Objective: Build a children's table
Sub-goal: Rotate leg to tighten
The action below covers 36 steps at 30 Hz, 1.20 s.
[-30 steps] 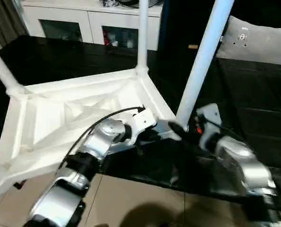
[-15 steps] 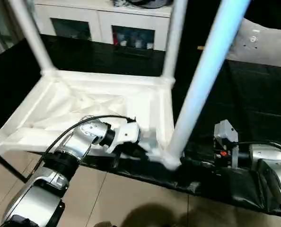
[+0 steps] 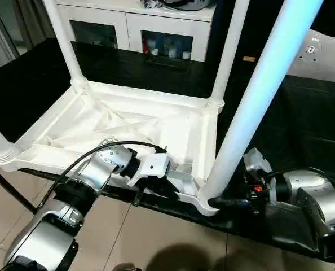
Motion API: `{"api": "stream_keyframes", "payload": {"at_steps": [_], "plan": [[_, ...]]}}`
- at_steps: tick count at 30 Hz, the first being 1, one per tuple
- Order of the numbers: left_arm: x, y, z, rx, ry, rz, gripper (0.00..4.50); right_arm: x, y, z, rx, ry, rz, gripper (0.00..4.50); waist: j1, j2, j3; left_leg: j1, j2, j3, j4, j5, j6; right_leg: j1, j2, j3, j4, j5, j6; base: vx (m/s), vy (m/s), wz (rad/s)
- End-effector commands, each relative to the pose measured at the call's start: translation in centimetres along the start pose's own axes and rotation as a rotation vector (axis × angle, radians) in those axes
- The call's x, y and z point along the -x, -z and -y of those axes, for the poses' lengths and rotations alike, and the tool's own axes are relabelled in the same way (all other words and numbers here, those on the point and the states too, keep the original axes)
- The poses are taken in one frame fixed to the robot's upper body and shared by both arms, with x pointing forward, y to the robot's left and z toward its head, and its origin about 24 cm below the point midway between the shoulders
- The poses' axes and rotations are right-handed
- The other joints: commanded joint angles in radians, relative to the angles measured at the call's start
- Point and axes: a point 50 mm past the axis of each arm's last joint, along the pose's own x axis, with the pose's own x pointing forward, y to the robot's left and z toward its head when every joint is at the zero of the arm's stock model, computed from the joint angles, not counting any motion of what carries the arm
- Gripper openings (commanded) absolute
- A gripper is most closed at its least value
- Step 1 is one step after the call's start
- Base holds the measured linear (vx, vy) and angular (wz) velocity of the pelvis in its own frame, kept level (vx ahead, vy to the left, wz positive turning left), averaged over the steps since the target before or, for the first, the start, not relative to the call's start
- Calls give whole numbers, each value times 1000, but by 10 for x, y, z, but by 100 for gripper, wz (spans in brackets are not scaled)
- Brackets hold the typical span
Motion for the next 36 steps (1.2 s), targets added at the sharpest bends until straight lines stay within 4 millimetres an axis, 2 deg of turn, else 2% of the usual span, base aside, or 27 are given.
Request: {"api": "stream_keyframes", "payload": {"at_steps": [1, 4, 8, 9, 10, 11, 12, 13, 14, 15, 16, 17, 18, 19, 20, 21, 22, 23, 24, 25, 26, 28, 29, 32, 33, 35, 36], "plan": [[-4, -3, 1, -48, 60, -36, 0, 2, -3, 0, -13, -25, 5, 258, -3, -8, -67, 1, 53, -10, -71, -187, 70, 60, -70, 57, -68, -329, -176, 0, 0, 0], [-4, -1, 2, -43, 49, -36, 0, 2, -2, -2, -26, -40, 11, 236, -1, -7, -67, 2, 53, -10, -71, -187, 68, 59, -70, 57, -70, -340, -169, 0, 0, 0], [-9, -1, -2, -5, -20, 1, 0, -5, -3, -8, -52, -33, 72, 211, -1, 5, -66, 5, 53, -11, -72, -202, 59, 59, -68, 57, -73, -338, -170, 0, 0, 0], [-11, -3, -4, 19, -42, 18, 0, -8, -3, -10, -61, -10, 94, 211, -1, -1, -66, 4, 52, -10, -72, -205, 59, 60, -68, 57, -73, -336, -169, 0, 0, 0], [-12, -4, -6, 37, -63, 31, 0, -11, -4, -11, -66, 11, 109, 210, -2, 4, -65, 4, 52, -10, -74, -208, 56, 60, -67, 57, -75, -343, -165, 0, 0, 0], [-14, -6, -10, 69, -103, 48, 0, -16, -4, -10, -76, 70, 119, 210, -3, 1, -63, 3, 51, -9, -74, -213, 56, 59, -67, 56, -77, -357, -160, 0, 0, 0], [-15, -7, -12, 86, -126, 54, 0, -20, -3, -8, -84, 114, 114, 208, -5, 7, -61, 6, 50, -10, -76, -225, 48, 57, -65, 55, -81, -394, -147, 0, 0, 0], [-16, -8, -14, 104, -153, 60, 0, -23, -3, -6, -93, 169, 103, 207, -10, 5, -60, 6, 47, -12, -76, -238, 43, 57, -67, 52, -85, -429, -135, 0, 0, 0], [-17, -9, -16, 115, -175, 62, 0, -27, -2, -4, -100, 226, 92, 207, -18, 10, -58, 4, 39, -15, -76, -248, 28, 58, -66, 46, -92, -506, -101, 0, 0, 0], [-20, -11, -20, 140, -222, 69, 0, -32, -2, 1, -122, 324, 83, 206, -26, 20, -56, 13, 31, -14, -70, -268, 21, 50, -65, 41, -108, -577, -70, 0, 0, 0], [-21, -11, -21, 148, -235, 71, 0, -33, -1, 3, -130, 348, 82, 205, -38, 11, -55, 10, 25, -14, -68, -273, 20, 50, -60, 34, -116, -610, -47, 0, 0, 0], [-23, -12, -23, 164, -259, 74, 0, -35, -1, 5, -141, 394, 80, 202, -44, 10, -55, 6, 23, -16, -68, -276, 19, 53, -59, 31, -117, -626, -34, 0, 0, 0], [-29, -14, -31, 212, -341, 79, 0, -41, -1, 16, -173, 559, 71, 202, -56, -3, -53, 4, 18, -14, -63, -277, 22, 48, -55, 22, -125, -668, -4, 0, 0, 0], [-30, -14, -33, 222, -363, 80, 0, -42, -2, 18, -182, 592, 75, 200, -61, 6, -52, 10, 15, -15, -59, -287, 16, 40, -55, 18, -129, -687, 0, 0, 0, 0], [-32, -15, -36, 237, -394, 81, 0, -43, -2, 22, -196, 641, 82, 199, -80, 11, -54, 13, 14, -19, -54, -308, 12, 39, -57, 8, -137, -700, 6, 0, 0, 0], [-32, -15, -36, 237, -394, 81, 0, -43, -2, 22, -196, 641, 82, 199, -95, 11, -56, 5, 18, -26, -58, -333, 17, 49, -54, -1, -140, -683, 19, 0, 0, 0], [-36, -19, -46, 298, -511, 98, 0, -52, -6, 31, -248, 779, 100, 199, -102, 31, -56, 6, 22, -29, -63, -346, 19, 51, -55, -1, -138, -658, 13, 0, 0, 0], [-37, -22, -51, 327, -568, 108, 0, -57, -9, 34, -264, 846, 109, 199, -120, 38, -54, 10, 29, -32, -67, -386, 17, 51, -53, -13, -146, -629, 2, -30, 64, -7], [-39, -25, -54, 341, -607, 113, 0, -61, -11, 37, -294, 895, 132, 199, -143, 37, -53, 14, 39, -41, -72, -447, 18, 59, -53, -27, -150, -594, -1, 0, 0, 0], [-40, -26, -55, 343, -618, 116, 0, -62, -12, 38, -303, 908, 142, 199, -155, 44, -53, 15, 46, -49, -79, -485, 21, 69, -58, -29, -146, -556, -7, -7, 56, 0], [-41, -28, -57, 343, -644, 128, 0, -64, -15, 39, -318, 931, 168, 199, -159, 51, -52, 16, 46, -49, -81, -496, 25, 68, -59, -28, -147, -545, -11, 0, 0, 0], [-42, -31, -59, 345, -666, 140, 0, -66, -17, 40, -320, 956, 184, 199, -170, 47, -49, 19, 37, -45, -76, -494, 29, 62, -66, -24, -152, -557, -21, 0, 0, 0], [-44, -36, -61, 342, -671, 148, 0, -70, -21, 40, -287, 954, 195, 253, -177, 41, -50, 18, 29, -42, -73, -468, 37, 62, -70, -22, -154, -568, -27, 0, 0, 0], [-45, -43, -63, 317, -661, 148, 0, -75, -25, 36, -223, 895, 200, 269, -171, 41, -56, 3, 32, -40, -75, -375, 58, 68, -77, -4, -140, -517, -54, 0, 0, 0], [-42, -41, -62, 308, -651, 143, 0, -75, -27, 32, -204, 856, 225, 272, -168, 29, -59, -4, 36, -38, -78, -337, 68, 71, -77, 4, -133, -468, -76, 0, 0, 0], [-40, -39, -61, 306, -648, 137, 0, -76, -27, 31, -197, 841, 240, 297, -157, 33, -62, -8, 40, -36, -78, -279, 85, 73, -79, 15, -118, -395, -108, 0, 0, 0], [-38, -37, -60, 296, -641, 126, 0, -73, -26, 30, -183, 833, 233, 309, -153, 29, -61, -14, 37, -35, -77, -259, 94, 73, -75, 20, -109, -381, -122, 0, 0, 0]]}}
